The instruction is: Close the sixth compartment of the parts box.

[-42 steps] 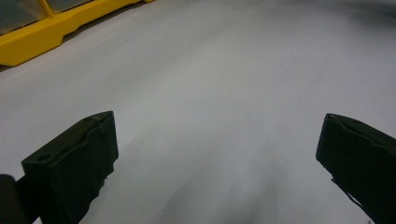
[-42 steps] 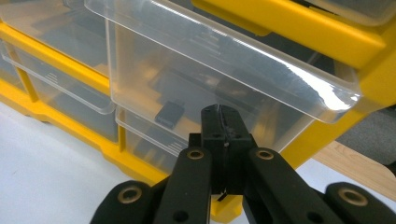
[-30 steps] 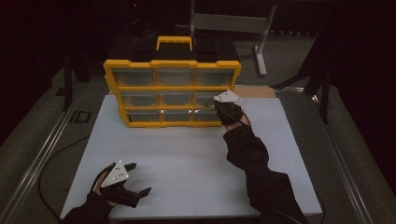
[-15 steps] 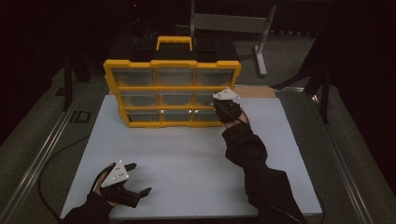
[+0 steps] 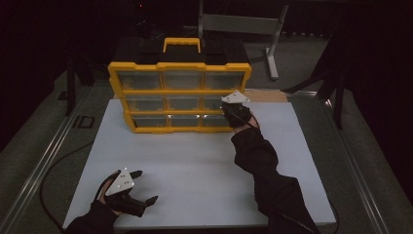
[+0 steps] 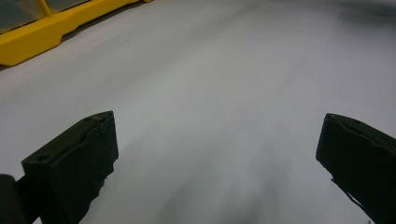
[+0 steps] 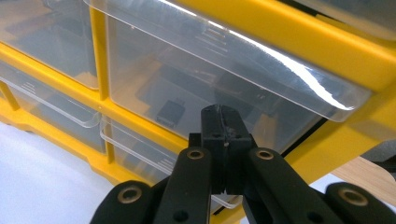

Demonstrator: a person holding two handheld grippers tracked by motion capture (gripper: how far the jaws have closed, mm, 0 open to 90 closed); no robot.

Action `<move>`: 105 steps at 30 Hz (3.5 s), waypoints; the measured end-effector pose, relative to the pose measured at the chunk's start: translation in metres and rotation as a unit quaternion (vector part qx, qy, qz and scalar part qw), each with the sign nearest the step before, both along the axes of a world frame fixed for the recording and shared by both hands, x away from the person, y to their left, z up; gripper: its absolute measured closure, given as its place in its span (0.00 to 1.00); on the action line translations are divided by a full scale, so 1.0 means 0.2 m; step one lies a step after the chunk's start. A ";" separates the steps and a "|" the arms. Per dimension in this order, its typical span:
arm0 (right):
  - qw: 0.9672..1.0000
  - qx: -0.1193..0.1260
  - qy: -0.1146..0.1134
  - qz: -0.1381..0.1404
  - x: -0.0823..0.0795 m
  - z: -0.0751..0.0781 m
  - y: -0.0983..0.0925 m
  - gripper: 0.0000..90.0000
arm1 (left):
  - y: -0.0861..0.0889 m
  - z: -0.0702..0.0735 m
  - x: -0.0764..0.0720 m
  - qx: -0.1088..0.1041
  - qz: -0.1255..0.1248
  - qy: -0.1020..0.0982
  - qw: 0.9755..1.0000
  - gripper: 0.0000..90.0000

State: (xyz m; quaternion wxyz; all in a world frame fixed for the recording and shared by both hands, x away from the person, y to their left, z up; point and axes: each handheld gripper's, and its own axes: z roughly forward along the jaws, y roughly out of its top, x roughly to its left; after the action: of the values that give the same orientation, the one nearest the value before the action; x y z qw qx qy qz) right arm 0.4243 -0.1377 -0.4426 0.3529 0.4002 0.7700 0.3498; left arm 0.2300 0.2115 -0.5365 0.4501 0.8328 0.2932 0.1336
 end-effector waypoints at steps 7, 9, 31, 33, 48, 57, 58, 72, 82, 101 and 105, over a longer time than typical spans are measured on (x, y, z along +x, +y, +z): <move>1.000 -0.003 0.003 0.000 0.00 0.00 0.00 1.00 | 0.00 0.00 0.00 0.000 0.001 0.000 1.000 0.00; 1.000 -0.003 0.003 0.000 0.00 0.01 0.00 1.00 | 0.00 0.00 0.00 0.000 0.001 0.000 1.000 0.00; 1.000 0.002 0.002 -0.005 -0.05 0.00 0.03 0.86 | 0.00 0.01 0.00 -0.002 0.005 -0.003 1.000 0.00; 1.000 0.004 -0.001 -0.009 -0.05 0.00 0.02 0.79 | 0.00 0.01 0.00 -0.001 0.005 -0.003 1.000 0.00; 0.999 0.033 0.020 -0.012 -0.06 0.02 -0.01 0.33 | 0.00 0.00 0.00 0.000 0.004 -0.002 1.000 0.00; 0.998 0.048 0.038 -0.010 -0.06 0.02 0.00 0.14 | 0.00 0.00 0.00 0.001 0.003 -0.001 1.000 0.00; 0.998 0.051 0.038 -0.013 -0.06 0.02 0.00 0.12 | 0.00 0.00 0.00 0.000 0.003 -0.001 1.000 0.00; 0.997 0.060 0.037 0.033 -0.09 0.03 0.02 0.10 | 0.00 0.00 0.00 0.000 0.003 -0.001 1.000 0.00; 0.996 0.059 0.031 0.062 -0.11 0.05 0.02 0.10 | 0.00 0.01 0.00 0.000 0.002 -0.003 1.000 0.00; 0.988 0.094 0.030 0.121 -0.19 0.10 -0.02 0.10 | 0.00 0.00 0.00 0.000 0.001 -0.001 1.000 0.00; 0.987 0.097 0.013 0.131 -0.22 0.10 -0.06 0.10 | 0.00 0.00 0.00 0.000 0.000 -0.002 1.000 0.00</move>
State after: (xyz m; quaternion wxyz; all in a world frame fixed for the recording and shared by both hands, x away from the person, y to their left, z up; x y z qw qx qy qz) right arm 0.3812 -0.1495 -0.4220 0.2534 0.3331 0.7826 0.4607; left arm 0.2296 0.2109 -0.5357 0.4509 0.8325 0.2925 0.1348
